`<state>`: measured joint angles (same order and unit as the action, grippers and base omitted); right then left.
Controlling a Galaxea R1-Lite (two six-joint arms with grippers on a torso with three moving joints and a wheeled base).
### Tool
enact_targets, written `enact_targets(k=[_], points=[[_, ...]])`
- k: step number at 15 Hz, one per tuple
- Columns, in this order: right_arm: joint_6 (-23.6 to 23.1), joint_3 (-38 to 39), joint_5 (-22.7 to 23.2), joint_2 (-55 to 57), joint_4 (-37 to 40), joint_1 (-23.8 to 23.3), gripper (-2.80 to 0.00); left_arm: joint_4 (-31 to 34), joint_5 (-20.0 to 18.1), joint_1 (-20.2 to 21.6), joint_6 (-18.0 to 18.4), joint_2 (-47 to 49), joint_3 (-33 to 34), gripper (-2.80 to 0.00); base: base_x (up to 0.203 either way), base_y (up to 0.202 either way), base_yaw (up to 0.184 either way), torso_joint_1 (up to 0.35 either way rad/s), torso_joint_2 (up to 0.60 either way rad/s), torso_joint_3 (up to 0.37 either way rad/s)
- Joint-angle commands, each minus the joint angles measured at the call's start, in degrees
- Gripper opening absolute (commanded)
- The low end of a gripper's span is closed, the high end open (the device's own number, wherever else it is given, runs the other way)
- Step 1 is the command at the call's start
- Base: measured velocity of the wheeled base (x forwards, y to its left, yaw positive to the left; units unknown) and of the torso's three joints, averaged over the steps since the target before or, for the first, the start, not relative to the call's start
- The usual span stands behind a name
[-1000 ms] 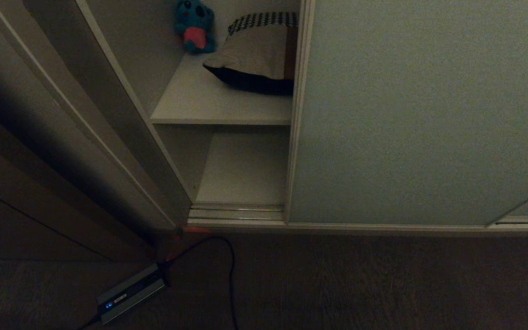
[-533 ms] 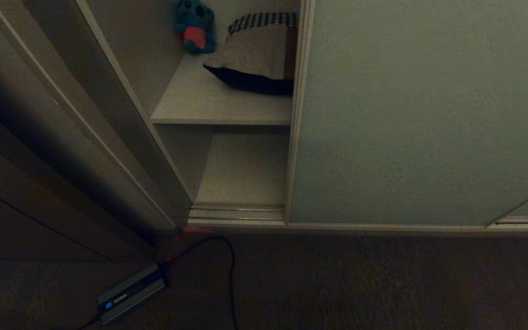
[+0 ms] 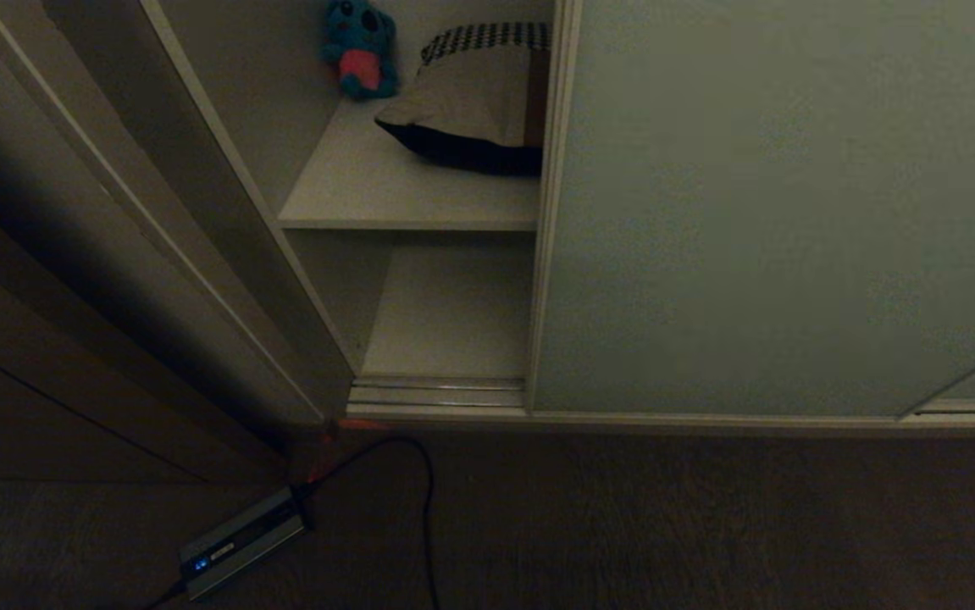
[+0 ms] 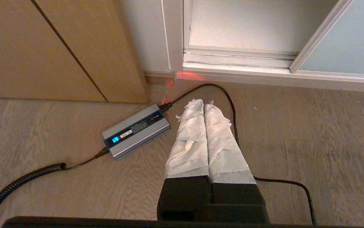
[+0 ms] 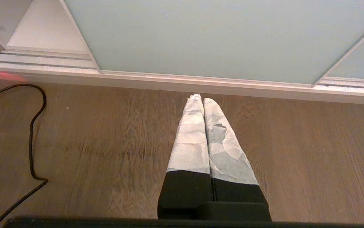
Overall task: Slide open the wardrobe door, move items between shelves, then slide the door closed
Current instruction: Close the door
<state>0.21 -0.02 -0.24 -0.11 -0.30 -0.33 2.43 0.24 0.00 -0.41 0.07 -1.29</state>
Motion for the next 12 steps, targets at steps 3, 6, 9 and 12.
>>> enact_targets(k=[3,6,9,12], points=[[0.0,0.2,0.0,0.1,0.0,0.0,-2.80,0.0,0.0,0.0,0.0,0.0,0.0,-2.80,0.000,0.000,0.000,0.000,0.00,0.000],[0.0,0.2,0.0,0.1,0.0,0.0,-2.80,0.0,0.0,0.0,0.0,0.0,0.0,-2.80,0.000,0.000,0.000,0.000,0.00,0.000],[0.0,0.2,0.0,0.1,0.0,0.0,-2.80,0.0,0.0,0.0,0.0,0.0,0.0,-2.80,0.000,0.000,0.000,0.000,0.00,0.000],[0.0,0.2,0.0,0.1,0.0,0.0,-2.80,0.0,0.0,0.0,0.1,0.0,0.0,-2.80,0.000,0.000,0.000,0.000,0.00,0.000]])
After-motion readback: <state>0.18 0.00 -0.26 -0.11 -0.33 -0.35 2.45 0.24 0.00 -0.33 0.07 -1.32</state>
